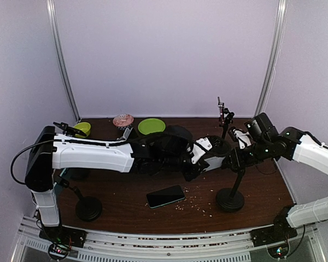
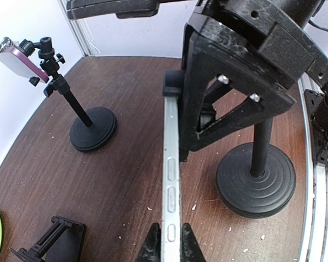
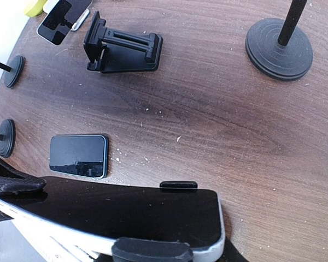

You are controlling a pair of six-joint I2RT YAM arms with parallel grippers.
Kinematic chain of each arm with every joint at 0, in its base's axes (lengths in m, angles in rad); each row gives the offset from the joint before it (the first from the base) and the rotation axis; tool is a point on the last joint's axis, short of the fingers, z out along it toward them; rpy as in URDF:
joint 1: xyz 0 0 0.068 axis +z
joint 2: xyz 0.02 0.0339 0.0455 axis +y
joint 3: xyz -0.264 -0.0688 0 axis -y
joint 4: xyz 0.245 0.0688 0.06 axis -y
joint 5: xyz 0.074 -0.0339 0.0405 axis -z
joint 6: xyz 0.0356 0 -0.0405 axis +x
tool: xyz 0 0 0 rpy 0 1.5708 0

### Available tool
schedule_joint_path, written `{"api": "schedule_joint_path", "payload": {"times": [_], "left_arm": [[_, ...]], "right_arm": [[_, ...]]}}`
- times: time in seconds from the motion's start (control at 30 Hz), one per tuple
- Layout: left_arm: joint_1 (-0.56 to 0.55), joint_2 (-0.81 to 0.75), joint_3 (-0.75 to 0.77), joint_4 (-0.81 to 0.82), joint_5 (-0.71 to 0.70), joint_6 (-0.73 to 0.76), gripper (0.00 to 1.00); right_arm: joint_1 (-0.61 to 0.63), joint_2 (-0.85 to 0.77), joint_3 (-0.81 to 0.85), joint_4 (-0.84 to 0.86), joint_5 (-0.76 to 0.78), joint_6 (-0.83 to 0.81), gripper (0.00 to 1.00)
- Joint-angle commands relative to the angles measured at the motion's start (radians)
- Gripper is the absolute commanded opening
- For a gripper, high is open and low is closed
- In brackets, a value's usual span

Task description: Remove the phone from the phone stand

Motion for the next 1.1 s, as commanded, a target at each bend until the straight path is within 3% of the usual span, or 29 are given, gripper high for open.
{"api": "schedule_joint_path", "payload": {"times": [0.0, 0.7, 1.07], "left_arm": [[-0.021, -0.101, -0.02, 0.104, 0.032, -0.005, 0.0], [-0.021, -0.219, -0.153, 0.103, 0.004, -0.016, 0.0], [-0.021, -0.34, -0.257, 0.089, -0.05, -0.024, 0.0]], "right_arm": [[-0.021, -0.011, 0.044, -0.009, 0.148, 0.023, 0.0], [-0.026, 0.008, 0.115, -0.061, 0.294, 0.011, 0.0], [-0.096, 0.032, 0.158, -0.059, 0.351, -0.013, 0.0]]}}
